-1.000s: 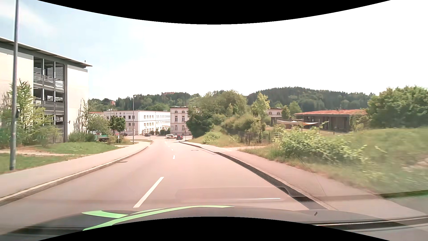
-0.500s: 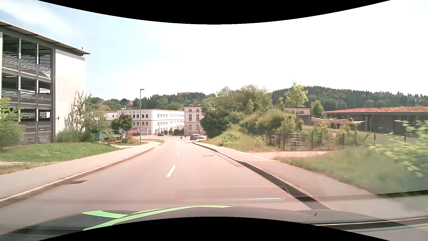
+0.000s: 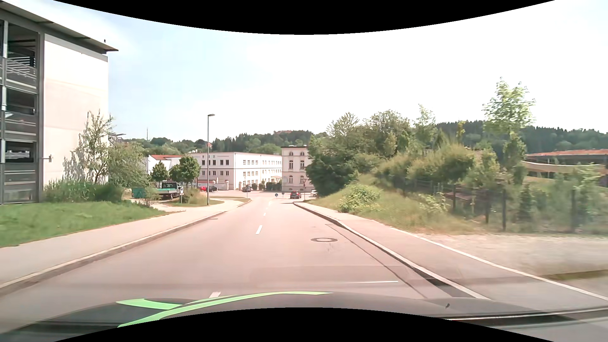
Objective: Follow the waypoints while adhering to traffic rules and regulations
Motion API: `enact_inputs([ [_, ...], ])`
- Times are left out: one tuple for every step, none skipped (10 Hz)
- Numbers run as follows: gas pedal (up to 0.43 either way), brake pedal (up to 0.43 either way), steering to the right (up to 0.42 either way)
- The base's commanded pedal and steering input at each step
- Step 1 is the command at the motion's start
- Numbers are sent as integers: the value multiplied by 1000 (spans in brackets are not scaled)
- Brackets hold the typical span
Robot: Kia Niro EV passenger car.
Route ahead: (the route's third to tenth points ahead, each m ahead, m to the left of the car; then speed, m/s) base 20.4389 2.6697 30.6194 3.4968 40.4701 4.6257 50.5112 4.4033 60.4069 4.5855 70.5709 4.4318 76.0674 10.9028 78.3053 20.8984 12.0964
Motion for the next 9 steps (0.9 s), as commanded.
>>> enact_inputs([
  [0,104,-55],
  [0,110,-50],
  [0,110,-45],
  [0,116,-40],
  [0,128,-36],
  [0,140,-29],
  [0,152,-25],
  [0,159,-21],
  [0,171,-13],
])
